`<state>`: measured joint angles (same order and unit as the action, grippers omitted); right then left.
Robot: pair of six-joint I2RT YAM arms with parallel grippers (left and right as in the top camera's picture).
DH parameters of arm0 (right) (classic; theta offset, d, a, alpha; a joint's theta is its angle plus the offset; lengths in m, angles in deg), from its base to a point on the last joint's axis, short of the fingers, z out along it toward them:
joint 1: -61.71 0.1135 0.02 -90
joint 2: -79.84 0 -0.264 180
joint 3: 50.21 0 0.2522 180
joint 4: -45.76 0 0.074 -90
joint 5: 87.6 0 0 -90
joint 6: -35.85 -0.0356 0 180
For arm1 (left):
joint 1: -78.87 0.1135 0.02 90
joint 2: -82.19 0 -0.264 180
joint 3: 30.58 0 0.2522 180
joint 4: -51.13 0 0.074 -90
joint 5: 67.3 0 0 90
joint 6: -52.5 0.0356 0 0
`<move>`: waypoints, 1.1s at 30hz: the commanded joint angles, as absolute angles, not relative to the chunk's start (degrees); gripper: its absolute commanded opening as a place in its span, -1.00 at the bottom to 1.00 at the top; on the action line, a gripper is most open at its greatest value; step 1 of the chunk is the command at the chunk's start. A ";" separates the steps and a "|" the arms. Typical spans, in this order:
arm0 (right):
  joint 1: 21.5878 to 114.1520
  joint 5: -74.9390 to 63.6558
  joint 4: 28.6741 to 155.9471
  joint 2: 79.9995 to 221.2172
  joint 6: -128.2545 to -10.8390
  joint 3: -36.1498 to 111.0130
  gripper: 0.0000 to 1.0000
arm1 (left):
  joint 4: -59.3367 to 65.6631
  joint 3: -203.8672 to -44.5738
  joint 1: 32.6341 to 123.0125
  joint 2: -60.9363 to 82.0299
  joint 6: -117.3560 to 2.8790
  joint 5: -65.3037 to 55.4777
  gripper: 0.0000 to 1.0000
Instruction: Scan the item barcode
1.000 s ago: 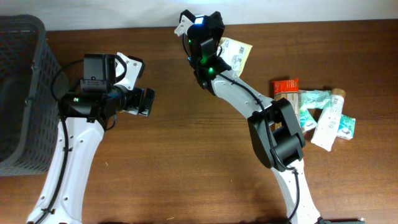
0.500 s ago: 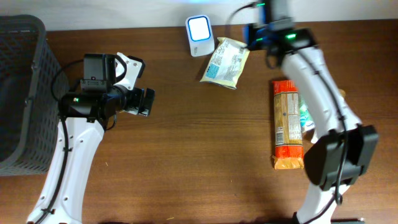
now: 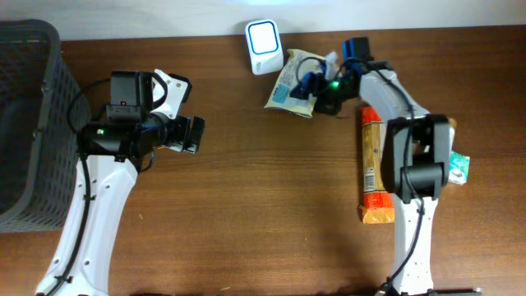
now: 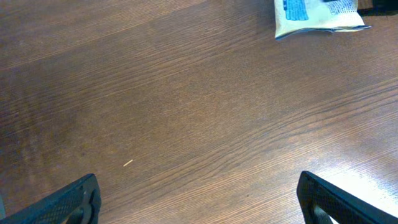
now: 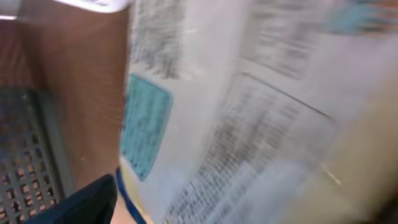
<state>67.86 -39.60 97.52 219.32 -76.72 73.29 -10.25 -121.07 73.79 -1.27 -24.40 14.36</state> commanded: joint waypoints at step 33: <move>84.10 13.71 134.55 200.30 -60.69 72.52 -0.90 | -10.29 -121.47 73.68 -0.72 -23.70 13.75 0.98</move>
<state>85.63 22.54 131.03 201.17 -55.82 72.28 -10.27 -121.07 73.79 -1.27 -24.40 14.36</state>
